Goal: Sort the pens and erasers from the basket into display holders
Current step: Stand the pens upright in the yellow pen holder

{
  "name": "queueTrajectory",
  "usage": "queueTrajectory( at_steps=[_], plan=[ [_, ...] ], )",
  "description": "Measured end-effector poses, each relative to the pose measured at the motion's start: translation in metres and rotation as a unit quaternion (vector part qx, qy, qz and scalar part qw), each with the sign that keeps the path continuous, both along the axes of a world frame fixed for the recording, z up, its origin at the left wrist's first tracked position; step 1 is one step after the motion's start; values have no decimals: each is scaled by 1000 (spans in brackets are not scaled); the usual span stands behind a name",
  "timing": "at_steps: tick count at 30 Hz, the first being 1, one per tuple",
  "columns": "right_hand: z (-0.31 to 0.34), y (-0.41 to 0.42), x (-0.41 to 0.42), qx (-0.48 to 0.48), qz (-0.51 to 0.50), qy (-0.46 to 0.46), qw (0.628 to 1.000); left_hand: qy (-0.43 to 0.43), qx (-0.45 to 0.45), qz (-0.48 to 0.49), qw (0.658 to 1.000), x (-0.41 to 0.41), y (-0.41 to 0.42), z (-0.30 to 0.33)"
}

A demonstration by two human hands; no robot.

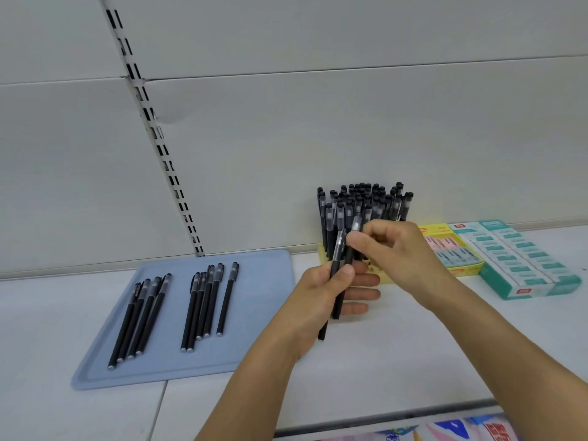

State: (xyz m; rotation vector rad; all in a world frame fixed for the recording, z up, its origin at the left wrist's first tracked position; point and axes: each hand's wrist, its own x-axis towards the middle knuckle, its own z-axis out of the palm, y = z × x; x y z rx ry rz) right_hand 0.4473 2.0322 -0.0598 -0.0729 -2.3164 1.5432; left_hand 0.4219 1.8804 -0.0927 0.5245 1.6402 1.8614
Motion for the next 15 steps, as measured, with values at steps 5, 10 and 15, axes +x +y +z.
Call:
queueTrajectory(
  at_steps=[5, 10, 15],
  plan=[
    [5, 36, 0, 56, -184, 78, 978, -1, -49, 103, 993, -6, -8, -4],
    [-8, 48, -5, 156, -198, 60, 966, 5, -83, 131, 988, -7, -6, -4],
    [-14, 44, -12, 163, -179, 62, 968, -59, -37, 143, 987, -7, -3, -1]
  ],
)
